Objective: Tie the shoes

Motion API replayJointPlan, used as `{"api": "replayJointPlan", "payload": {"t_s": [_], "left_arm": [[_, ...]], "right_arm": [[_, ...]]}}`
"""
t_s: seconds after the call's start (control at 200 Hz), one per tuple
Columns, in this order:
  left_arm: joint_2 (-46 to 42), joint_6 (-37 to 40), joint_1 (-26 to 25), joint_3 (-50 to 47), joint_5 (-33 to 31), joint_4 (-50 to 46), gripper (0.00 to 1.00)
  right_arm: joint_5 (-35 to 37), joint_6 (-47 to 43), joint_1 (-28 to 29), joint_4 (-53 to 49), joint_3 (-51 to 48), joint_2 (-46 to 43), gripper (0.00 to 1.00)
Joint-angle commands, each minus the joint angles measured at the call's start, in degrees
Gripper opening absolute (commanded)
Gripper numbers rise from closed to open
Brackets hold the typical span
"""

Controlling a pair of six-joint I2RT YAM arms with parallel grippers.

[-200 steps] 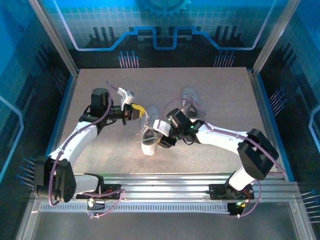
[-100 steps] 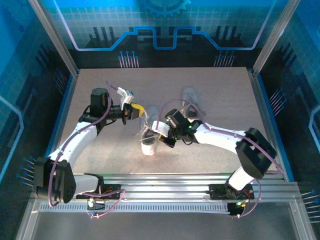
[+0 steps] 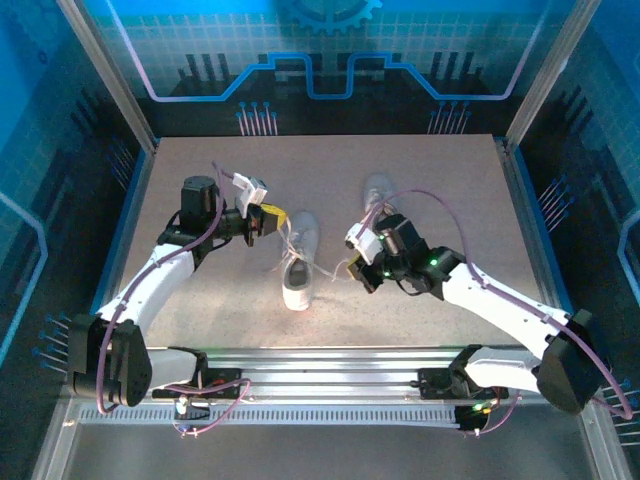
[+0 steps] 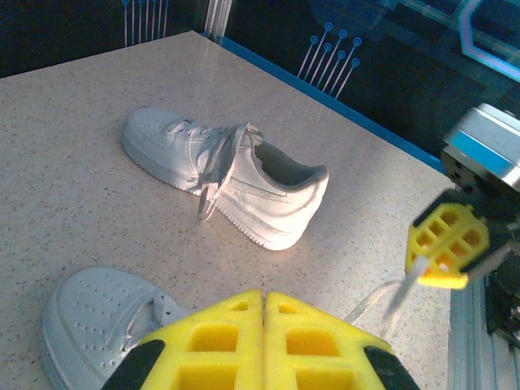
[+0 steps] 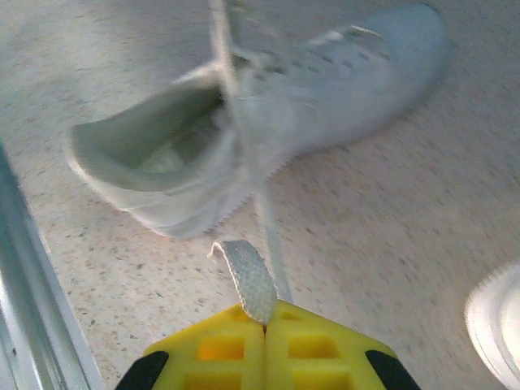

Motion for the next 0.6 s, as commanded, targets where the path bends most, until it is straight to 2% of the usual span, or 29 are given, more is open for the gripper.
{"api": "replayJointPlan", "payload": {"t_s": [0.0,0.36,0.595], "left_arm": [[-0.97,-1.09,0.32,-1.28,-0.67,1.9,0.0],[-1.76,-1.13,0.85,-2.58,-1.48,2.31,0.0],[-2.55,-1.45,1.22,-3.38,-1.4,2.99,0.0]], "right_arm": [[1.1,7.38,-1.05,-11.06,1.44,0.71,0.0],[11.27,12.93,-3.81,-22.52,1.65,3.77,0.0],[11.93,13.33,-5.17,-23.82,3.24,5.42,0.0]]}}
